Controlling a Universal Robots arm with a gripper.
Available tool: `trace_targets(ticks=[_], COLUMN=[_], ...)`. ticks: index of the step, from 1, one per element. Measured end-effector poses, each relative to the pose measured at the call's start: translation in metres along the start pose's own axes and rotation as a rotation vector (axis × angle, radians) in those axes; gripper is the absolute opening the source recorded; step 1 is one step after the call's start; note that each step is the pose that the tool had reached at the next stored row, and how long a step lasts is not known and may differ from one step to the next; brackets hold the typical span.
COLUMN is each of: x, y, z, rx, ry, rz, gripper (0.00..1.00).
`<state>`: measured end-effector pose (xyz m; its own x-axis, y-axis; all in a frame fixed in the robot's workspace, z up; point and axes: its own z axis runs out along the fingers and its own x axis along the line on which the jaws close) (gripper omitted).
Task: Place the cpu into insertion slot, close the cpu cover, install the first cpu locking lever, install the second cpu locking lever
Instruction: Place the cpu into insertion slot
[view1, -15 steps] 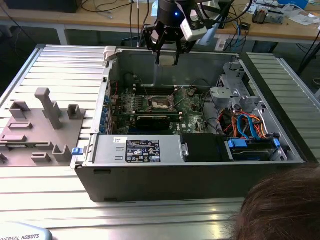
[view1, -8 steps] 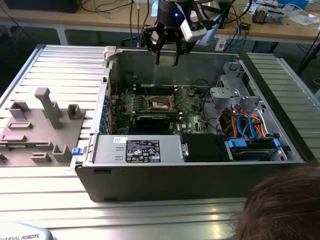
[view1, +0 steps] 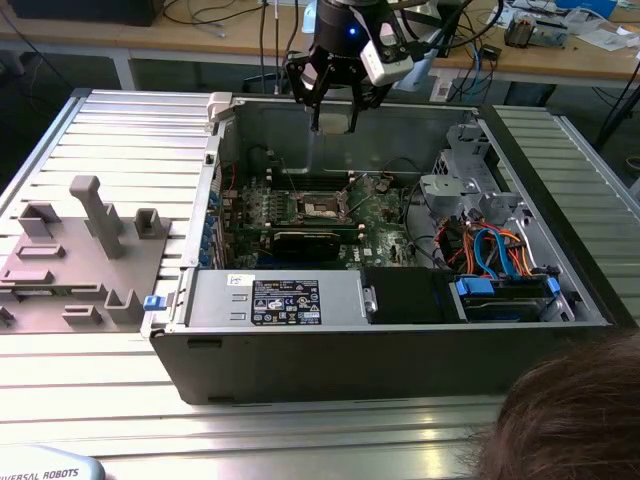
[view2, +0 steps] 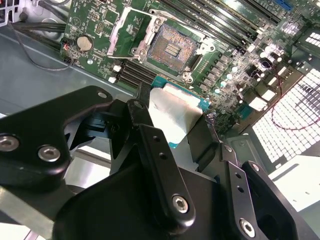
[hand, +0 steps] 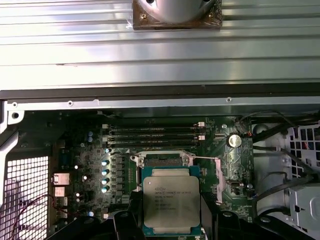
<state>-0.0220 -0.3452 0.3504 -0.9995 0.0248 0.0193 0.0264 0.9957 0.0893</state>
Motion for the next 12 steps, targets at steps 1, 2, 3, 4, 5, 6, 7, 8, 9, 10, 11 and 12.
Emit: trace_targets(ticks=[1,2,3,4,5,6,7,8,9,10,11,12], x=[0.0,0.0,0.0,0.0,0.0,0.0,0.0,0.0,0.0,0.0,0.0,0.0], y=[0.0,-0.0001,-0.0001,-0.0001,-0.0001,-0.0001,-0.0001,-0.0001,-0.0001,-0.0001,-0.0001,-0.0001], z=[0.0004,0.0007,0.0007,0.0008,0.0009,0.0009,0.0009,0.0009,0.0009,0.001,0.0011,0.0012], rx=[0.0,0.0001,0.0001,0.0001,0.0,0.0,0.0,0.0001,0.0001,0.0001,-0.0001,-0.0003], ry=[0.0,0.0001,0.0001,0.0,0.0,0.0,0.0,-0.0001,-0.0004,-0.0006,-0.0015,-0.002], rz=[0.0,0.0,0.0,0.0,0.0,0.0,0.0,0.002,0.004,0.007,0.016,0.022], gripper=[0.54,0.54,0.54,0.54,0.54,0.54,0.54,0.54,0.54,0.54,0.54,0.54])
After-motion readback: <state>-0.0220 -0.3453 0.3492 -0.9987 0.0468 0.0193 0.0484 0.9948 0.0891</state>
